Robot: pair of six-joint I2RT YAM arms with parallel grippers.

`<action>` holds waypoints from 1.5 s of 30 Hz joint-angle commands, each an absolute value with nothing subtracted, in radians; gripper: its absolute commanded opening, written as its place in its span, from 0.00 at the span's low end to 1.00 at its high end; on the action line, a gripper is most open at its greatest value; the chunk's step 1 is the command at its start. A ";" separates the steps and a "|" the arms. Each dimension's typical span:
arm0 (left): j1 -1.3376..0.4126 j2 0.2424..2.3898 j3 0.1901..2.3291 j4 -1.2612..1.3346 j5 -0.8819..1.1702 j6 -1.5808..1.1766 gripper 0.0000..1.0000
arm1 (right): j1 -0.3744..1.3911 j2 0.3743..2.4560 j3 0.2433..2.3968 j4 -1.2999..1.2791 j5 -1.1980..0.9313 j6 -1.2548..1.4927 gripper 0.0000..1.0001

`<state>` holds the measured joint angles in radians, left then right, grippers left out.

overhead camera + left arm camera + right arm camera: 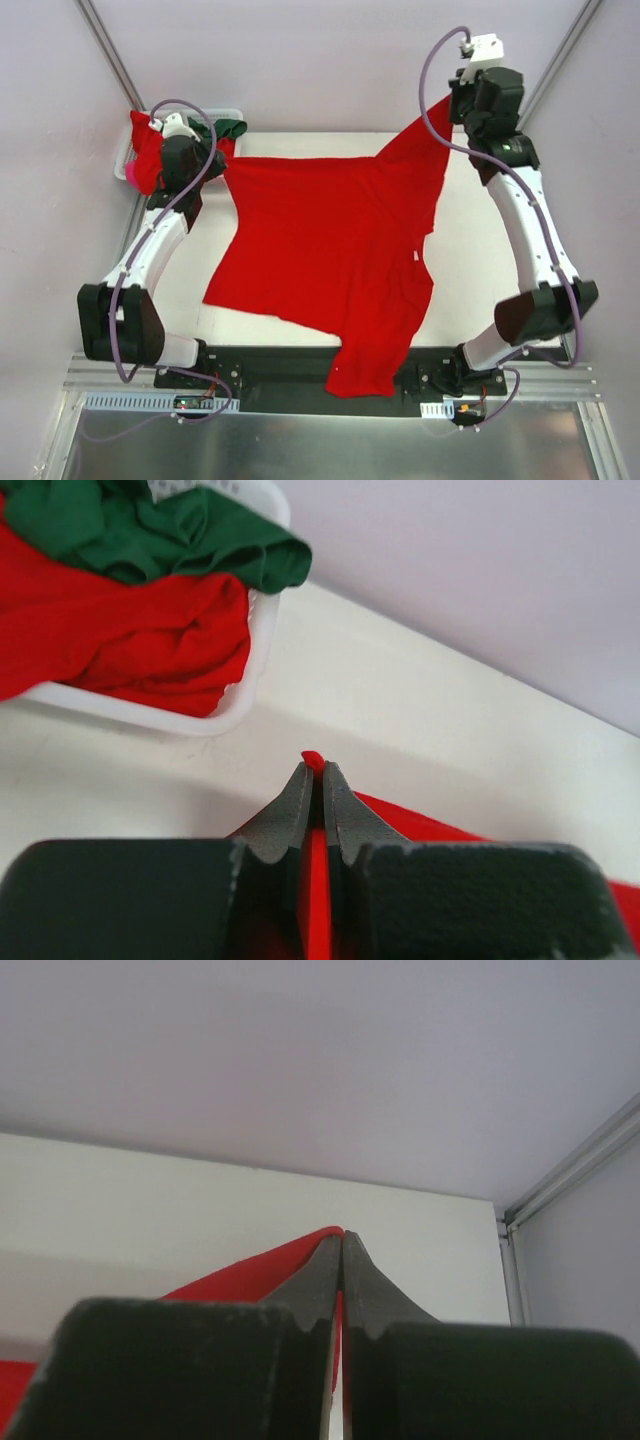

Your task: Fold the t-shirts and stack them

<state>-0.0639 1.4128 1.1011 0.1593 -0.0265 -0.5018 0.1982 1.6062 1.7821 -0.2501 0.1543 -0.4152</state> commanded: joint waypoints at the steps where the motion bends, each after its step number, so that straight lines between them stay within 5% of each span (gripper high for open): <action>1: -0.060 1.307 1.071 0.209 -0.003 -0.396 0.00 | 0.196 1.485 1.795 -0.281 0.190 -0.428 0.01; 26: -0.060 0.744 1.451 -0.078 0.159 -0.319 0.00 | 0.212 1.026 2.289 -0.652 0.101 -0.558 0.01; 37: -0.060 0.719 1.692 -0.241 0.149 -0.331 0.00 | 0.037 0.916 2.307 -0.661 -0.041 -0.546 0.01; 45: -0.060 0.899 1.708 -0.347 0.065 -0.380 0.00 | 0.046 1.083 2.278 -0.635 0.025 -0.577 0.01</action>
<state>-0.0643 0.7708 1.7420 -0.2882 0.1299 -0.3397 0.0444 0.9539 2.2833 -0.6945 -0.0189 -0.5449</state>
